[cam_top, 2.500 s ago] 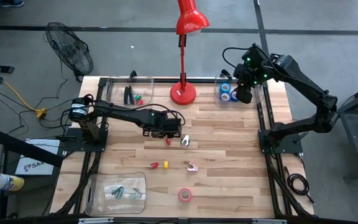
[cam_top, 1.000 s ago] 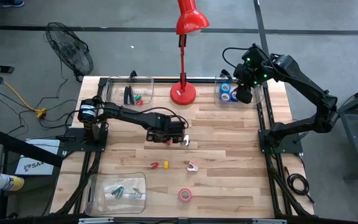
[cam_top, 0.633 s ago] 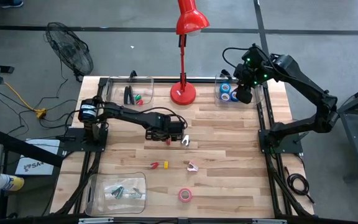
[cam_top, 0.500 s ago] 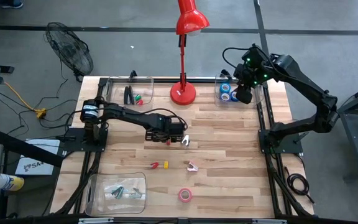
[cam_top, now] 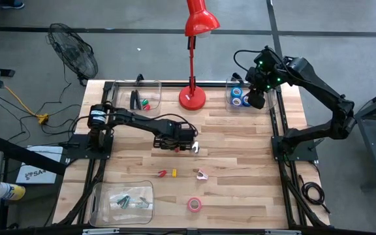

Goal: Pick and place Stapler, Stapler remover, tape
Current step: Put the top red stapler into the top left transparent bin

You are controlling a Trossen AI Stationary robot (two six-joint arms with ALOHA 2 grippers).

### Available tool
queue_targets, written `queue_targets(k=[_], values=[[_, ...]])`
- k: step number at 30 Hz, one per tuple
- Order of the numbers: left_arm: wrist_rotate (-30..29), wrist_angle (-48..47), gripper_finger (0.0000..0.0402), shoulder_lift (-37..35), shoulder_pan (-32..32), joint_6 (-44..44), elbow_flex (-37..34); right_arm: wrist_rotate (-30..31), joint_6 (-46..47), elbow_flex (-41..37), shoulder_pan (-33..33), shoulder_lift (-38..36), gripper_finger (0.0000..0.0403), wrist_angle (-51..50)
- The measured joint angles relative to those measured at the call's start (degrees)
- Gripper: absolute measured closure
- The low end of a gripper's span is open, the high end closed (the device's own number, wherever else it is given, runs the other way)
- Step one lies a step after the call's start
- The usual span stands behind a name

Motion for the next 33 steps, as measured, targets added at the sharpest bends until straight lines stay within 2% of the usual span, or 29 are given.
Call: queue_targets(k=[3,17,23,33], values=[[0.05,-0.53,0.0191,0.04,-0.01,0.17,0.0,0.0,0.0,0.0,0.0,0.0,0.0238,0.01],[1.49,-4.44,0.0344,0.33,0.04,5.52,1.04,0.01,-0.02,0.01,0.0,0.0,0.0238,0.01],[1.29,-9.9,0.0345,-0.3,2.34,11.26,5.32,0.04,-0.02,0.0,-0.02,0.0,0.0238,-0.01],[-6.63,-23.16,0.0345,-6.02,11.28,21.3,10.85,0.44,0.26,0.0,-0.46,0.02,0.0238,-0.01]])
